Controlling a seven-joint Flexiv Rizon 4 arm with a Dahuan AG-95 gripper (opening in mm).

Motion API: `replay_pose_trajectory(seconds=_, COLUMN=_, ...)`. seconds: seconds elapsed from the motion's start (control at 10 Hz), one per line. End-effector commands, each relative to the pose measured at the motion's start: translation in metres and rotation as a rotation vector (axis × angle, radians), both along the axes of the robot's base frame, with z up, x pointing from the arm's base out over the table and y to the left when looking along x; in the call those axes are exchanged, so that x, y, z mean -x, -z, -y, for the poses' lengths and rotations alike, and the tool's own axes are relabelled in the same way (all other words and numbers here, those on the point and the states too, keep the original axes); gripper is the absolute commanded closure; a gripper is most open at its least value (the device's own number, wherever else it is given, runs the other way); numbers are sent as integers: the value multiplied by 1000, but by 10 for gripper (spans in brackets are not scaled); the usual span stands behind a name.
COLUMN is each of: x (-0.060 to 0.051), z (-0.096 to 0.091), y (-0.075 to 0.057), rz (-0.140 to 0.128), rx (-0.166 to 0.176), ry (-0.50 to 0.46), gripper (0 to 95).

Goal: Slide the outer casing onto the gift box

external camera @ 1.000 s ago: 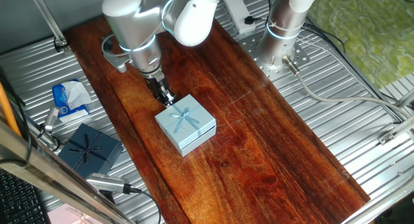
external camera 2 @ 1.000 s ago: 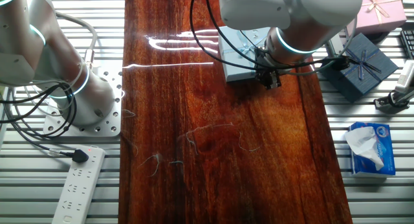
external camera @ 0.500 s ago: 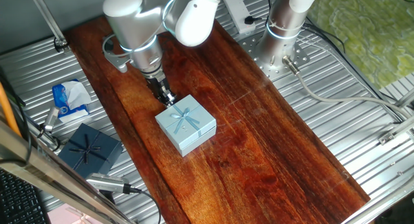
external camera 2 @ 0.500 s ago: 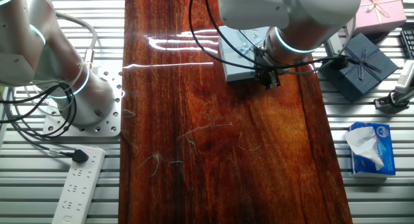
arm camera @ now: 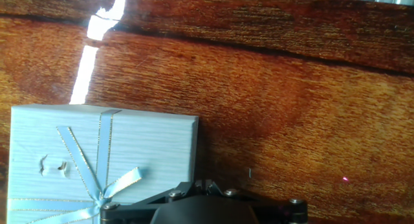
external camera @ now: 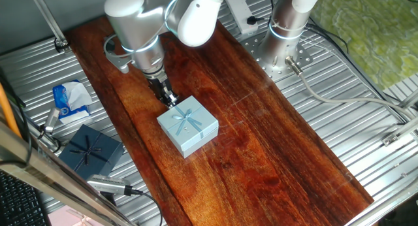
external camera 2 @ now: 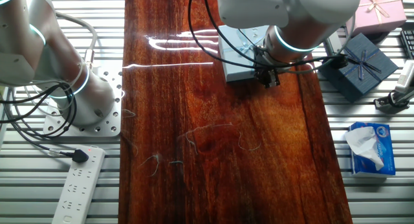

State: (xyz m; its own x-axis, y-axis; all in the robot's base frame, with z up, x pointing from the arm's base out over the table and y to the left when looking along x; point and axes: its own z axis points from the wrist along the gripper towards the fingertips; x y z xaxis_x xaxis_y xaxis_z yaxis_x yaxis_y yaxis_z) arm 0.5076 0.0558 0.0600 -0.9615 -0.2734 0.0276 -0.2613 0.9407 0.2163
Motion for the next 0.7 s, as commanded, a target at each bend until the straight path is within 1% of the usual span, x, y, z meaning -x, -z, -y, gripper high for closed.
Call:
replay_pose_trajectory(seconds=0.1, x=0, z=-1, y=-1, rz=-2, rx=0, ry=0, gripper=950)
replay_pose_trajectory(seconds=0.7, x=1, z=-2, y=-5, rz=-6, rx=-1, ry=3, gripper=950)
